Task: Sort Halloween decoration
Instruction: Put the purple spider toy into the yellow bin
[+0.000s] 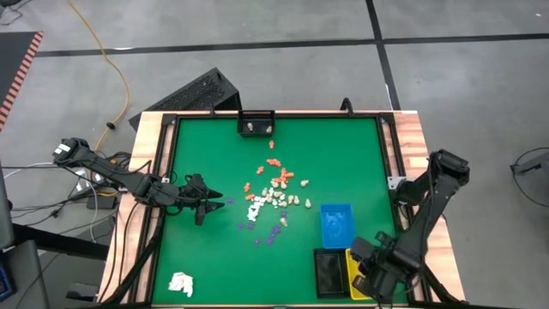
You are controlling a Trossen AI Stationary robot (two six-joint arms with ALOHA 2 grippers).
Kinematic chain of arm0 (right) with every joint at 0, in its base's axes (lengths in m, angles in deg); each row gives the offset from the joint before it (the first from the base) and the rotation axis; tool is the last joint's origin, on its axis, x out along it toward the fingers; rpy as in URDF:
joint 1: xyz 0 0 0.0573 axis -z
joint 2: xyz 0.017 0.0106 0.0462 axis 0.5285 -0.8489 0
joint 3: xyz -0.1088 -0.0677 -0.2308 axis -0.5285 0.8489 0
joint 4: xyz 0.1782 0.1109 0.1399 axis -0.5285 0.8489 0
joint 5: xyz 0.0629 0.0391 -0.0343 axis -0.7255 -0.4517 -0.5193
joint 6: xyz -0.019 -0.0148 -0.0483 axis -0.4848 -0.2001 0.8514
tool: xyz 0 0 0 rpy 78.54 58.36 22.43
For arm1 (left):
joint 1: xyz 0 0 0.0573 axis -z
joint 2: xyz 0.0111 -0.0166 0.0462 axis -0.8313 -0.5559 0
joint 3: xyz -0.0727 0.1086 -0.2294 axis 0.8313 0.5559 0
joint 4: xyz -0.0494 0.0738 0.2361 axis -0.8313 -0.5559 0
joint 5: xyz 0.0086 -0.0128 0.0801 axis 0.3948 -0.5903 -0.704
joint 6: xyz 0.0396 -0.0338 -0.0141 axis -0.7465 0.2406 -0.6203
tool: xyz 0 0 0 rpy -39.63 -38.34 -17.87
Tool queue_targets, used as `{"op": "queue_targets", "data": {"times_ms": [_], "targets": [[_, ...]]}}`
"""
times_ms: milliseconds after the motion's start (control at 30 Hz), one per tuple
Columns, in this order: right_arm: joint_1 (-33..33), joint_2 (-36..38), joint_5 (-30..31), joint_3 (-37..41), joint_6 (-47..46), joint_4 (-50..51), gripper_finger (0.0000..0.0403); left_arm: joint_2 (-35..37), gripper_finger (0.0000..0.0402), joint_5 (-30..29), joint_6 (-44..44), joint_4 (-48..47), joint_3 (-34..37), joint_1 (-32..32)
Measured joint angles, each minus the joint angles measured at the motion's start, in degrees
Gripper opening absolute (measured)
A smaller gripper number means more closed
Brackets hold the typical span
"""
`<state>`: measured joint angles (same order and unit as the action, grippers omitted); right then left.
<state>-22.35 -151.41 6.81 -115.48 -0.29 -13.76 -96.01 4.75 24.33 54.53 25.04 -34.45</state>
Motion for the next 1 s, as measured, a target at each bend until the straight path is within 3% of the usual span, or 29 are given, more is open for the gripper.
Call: {"op": "queue_targets", "data": {"times_ms": [400,533,800,1000], "targets": [[20.53,0.0,4.99,0.0,43.69,-13.84,0.0095,0.0,0.0189,0.0,-0.02,-0.01,0.0,0.0],[27.89,-0.04,5.34,0.0,54.35,-19.5,0.0095,0.0,0.0189,0.01,-0.44,-0.01,0.0,-0.01],[37.98,-5.29,4.46,0.0,64.44,-27.03,0.0095,-0.02,0.0189,0.0,-0.68,-0.63,0.0,0.0],[42.02,-12.05,-0.74,0.04,67.69,-28.59,0.0095,-0.04,0.0189,0.02,-0.66,-1.23,0.0,0.0]]}}
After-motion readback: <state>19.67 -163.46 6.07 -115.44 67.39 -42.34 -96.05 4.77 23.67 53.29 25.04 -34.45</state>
